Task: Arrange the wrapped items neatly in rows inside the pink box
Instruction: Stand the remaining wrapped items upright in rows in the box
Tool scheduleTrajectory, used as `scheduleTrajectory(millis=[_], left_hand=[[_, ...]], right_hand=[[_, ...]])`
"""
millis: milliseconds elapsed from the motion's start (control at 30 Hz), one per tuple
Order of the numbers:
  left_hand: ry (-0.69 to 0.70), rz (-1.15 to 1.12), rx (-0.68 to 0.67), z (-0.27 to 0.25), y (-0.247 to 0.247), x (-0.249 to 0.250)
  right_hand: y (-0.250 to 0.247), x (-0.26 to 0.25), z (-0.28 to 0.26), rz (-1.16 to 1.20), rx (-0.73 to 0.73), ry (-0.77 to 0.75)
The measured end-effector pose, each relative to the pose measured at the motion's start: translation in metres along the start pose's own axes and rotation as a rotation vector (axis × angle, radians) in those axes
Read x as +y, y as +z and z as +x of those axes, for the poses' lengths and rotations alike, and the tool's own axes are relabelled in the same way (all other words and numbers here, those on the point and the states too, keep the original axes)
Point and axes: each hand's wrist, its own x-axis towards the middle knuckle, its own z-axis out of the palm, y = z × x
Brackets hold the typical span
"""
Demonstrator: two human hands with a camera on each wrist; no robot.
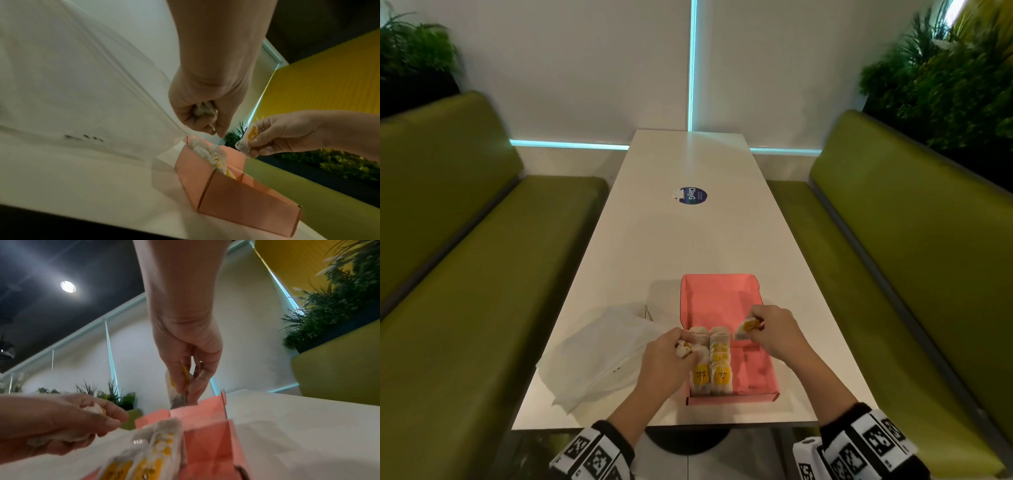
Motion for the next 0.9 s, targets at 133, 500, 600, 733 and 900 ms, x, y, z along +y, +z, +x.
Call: scheduleTrajectory(millis=[133, 500, 600, 733, 900], left_hand=[[-0.013, 0.145, -0.097, -0.004, 0.003, -0.006], [0.055, 0.353, -0.221, -0.007, 0.013, -0.012], [0.04, 0.335, -0.229, -0.006, 0.015, -0.013], [0.026, 0.31, -0.219, -0.006, 0.014, -0.011], [0.034, 0.287, -0.198, -0.006, 0.015, -0.011]], right_hand=[[0.024, 0.015, 0.008, 0.014, -0.019, 0.107], [0.064, 0.019, 0.013, -0.175, 0.023, 0.131], [0.071, 0.018, 0.012, -0.128, 0.093, 0.141], [0.076, 0.019, 0.011, -0.052, 0.196, 0.123], [0.075, 0.02, 0.011, -0.084, 0.213, 0.084]])
